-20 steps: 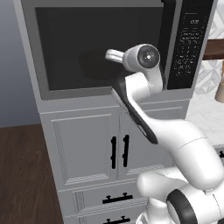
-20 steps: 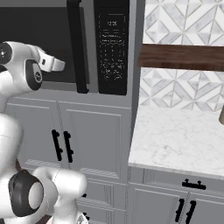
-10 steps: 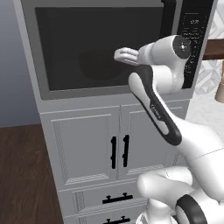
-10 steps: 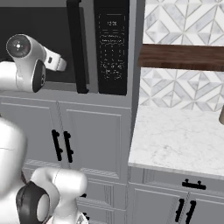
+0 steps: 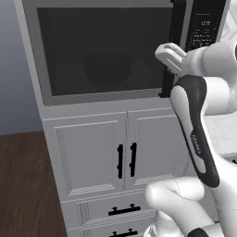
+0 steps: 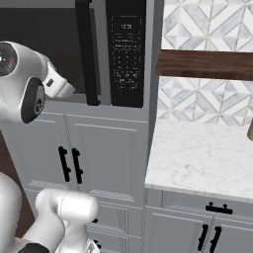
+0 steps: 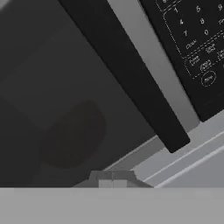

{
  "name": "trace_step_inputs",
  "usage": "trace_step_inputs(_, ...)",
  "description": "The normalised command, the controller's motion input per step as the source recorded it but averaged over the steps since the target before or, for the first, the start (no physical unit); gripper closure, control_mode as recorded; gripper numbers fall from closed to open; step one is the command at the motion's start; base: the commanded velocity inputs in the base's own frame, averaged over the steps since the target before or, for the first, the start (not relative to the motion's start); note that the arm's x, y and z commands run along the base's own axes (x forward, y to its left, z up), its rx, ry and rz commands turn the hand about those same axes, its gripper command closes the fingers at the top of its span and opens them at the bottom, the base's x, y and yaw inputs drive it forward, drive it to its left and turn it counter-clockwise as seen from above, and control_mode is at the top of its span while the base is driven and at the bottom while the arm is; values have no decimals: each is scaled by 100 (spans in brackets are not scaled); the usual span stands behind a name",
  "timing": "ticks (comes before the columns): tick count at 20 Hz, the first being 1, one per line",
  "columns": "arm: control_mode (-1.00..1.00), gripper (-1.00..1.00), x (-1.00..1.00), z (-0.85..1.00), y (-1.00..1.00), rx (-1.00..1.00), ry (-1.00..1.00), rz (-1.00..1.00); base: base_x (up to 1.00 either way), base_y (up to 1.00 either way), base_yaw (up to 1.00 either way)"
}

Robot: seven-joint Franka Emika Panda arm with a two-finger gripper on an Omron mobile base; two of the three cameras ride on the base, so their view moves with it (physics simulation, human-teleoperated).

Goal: Open the microwave, place the bowl with waffle inside the microwave, then close the microwave door and turn it on.

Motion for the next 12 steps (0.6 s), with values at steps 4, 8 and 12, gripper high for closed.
trace_step_inputs(4,-100,100,-10,0,-98,45,6,-8,0,0,0)
trace_step_inputs(8,-100,100,-13,-1,-93,47,0,0,0,0,0)
trace_step_inputs(12,-100,100,-5,-10,-90,53,-2,0,0,0,0)
